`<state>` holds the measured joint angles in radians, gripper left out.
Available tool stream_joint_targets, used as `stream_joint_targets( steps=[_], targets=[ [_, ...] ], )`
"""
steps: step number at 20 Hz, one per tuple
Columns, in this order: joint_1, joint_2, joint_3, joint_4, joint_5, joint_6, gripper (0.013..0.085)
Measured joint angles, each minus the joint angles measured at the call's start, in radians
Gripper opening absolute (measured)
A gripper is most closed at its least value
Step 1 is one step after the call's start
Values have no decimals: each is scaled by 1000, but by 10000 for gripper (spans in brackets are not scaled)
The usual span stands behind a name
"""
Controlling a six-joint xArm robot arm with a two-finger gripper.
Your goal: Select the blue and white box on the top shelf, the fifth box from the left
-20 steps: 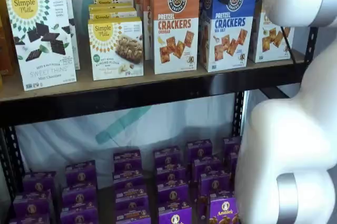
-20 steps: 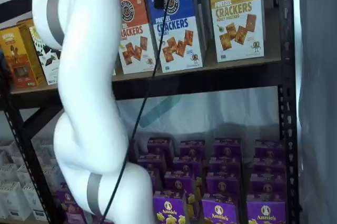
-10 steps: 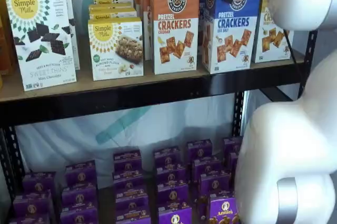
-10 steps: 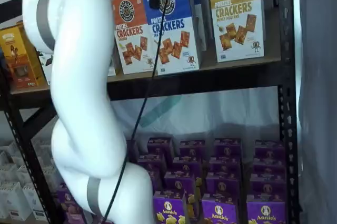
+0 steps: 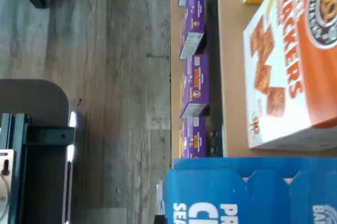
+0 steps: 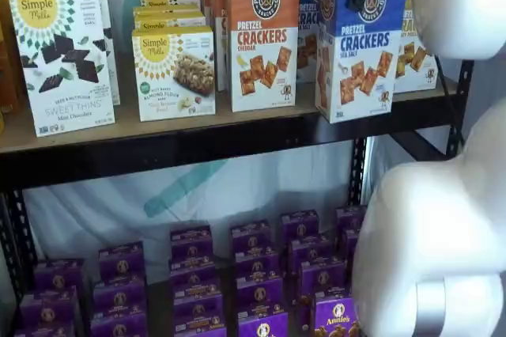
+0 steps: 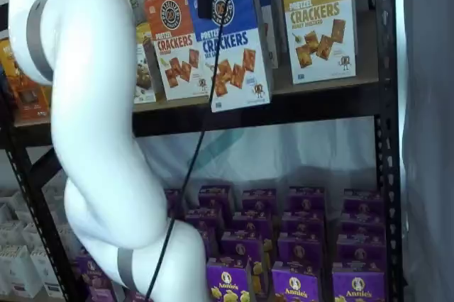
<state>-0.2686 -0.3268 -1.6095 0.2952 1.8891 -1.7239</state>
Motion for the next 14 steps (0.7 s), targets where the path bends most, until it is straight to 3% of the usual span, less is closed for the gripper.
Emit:
stream_joint_targets(
  steps=[3, 9, 14],
  targets=[
    [-16, -37, 44, 2, 2, -16, 650],
    [-12, -118, 159, -42, -8, -37, 650],
    [-16, -179, 247, -37, -30, -45, 650]
  ],
)
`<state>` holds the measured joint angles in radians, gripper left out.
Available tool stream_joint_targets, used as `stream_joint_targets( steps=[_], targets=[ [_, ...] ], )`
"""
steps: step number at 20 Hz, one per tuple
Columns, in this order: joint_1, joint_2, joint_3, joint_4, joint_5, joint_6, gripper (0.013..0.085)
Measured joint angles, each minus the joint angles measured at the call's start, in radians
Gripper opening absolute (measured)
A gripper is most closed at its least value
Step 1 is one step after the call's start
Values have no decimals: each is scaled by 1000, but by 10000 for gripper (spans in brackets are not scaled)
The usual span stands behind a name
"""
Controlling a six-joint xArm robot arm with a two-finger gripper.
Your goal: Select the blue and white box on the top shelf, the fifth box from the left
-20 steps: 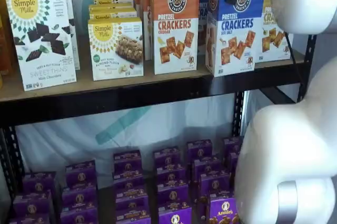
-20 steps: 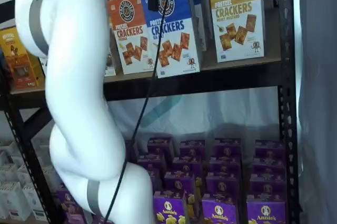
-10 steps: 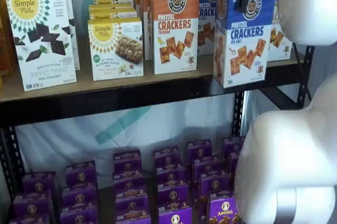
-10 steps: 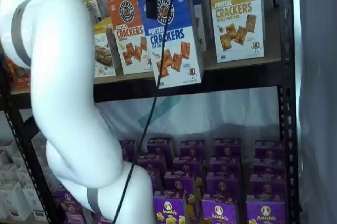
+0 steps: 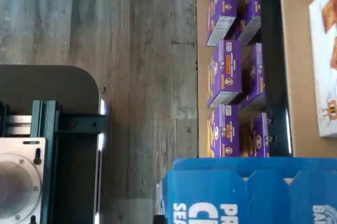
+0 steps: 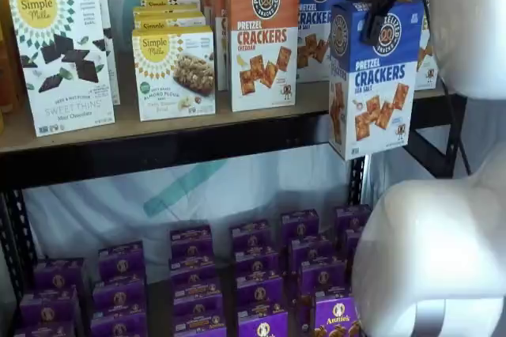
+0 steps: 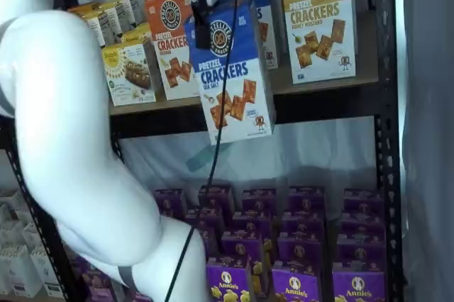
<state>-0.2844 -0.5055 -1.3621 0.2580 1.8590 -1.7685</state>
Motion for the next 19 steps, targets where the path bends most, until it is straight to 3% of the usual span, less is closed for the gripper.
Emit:
stream_joint_targets(
  steps=[9, 19],
  targets=[
    [-10, -85, 122, 29, -29, -8, 650],
    [-17, -110, 155, 40, -25, -14, 650]
  ],
)
